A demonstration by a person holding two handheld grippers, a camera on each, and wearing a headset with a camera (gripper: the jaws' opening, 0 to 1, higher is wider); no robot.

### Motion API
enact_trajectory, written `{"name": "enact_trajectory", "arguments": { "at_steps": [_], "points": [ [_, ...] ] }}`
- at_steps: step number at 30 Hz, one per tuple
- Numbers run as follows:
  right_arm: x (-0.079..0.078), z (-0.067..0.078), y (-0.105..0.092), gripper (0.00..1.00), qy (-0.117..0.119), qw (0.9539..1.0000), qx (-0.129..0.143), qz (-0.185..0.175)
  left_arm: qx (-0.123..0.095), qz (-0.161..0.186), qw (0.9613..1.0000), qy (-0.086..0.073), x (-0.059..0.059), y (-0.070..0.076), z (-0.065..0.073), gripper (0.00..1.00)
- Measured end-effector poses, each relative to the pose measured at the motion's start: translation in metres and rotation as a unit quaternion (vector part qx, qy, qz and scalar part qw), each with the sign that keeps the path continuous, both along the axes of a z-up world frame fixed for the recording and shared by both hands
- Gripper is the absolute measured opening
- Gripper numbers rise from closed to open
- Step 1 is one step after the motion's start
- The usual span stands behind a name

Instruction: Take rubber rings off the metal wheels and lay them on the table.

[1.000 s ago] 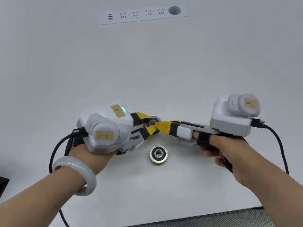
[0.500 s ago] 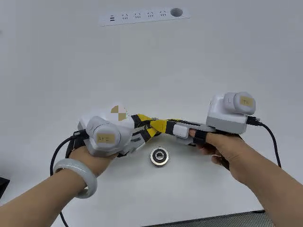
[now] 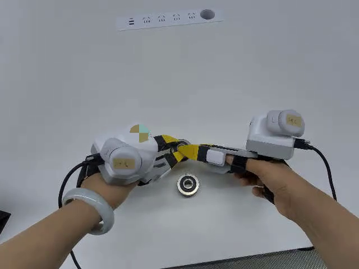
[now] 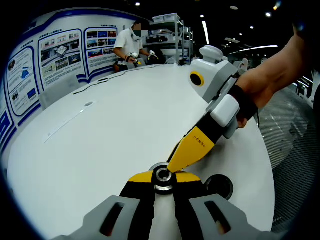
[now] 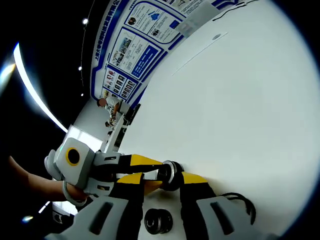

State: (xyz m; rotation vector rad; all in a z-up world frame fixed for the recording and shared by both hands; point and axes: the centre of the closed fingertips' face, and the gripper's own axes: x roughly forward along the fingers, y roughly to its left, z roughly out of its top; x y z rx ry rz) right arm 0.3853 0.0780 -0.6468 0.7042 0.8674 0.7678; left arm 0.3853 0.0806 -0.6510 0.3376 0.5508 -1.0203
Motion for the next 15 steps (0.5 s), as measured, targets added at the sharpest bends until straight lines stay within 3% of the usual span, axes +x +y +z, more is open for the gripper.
{"name": "enact_trajectory", "arguments": {
  "at_steps": [5, 6, 7, 15],
  "points": [
    [0.0034, -0.005, 0.0033, 0.31, 0.003, 1.0, -0.001, -0.002, -0.001, 0.001, 1.0, 0.0, 0.0001, 0.0, 0.0, 0.14],
    [0.0043, -0.0039, 0.0045, 0.32, -0.009, 0.9999, -0.005, -0.002, -0.001, 0.001, 1.0, 0.0, 0.0002, 0.0, 0.0, 0.14],
    [0.0012, -0.0029, 0.0057, 0.33, 0.0, 1.0, -0.002, -0.001, -0.001, 0.001, 1.0, 0.0, 0.0002, 0.0, 0.0001, 0.14],
    [-0.0019, -0.0005, 0.0009, 0.33, 0.0, 1.0, 0.006, 0.0, -0.002, 0.001, 1.0, 0.0, 0.0002, 0.0001, -0.0001, 0.14]
  ]
}}
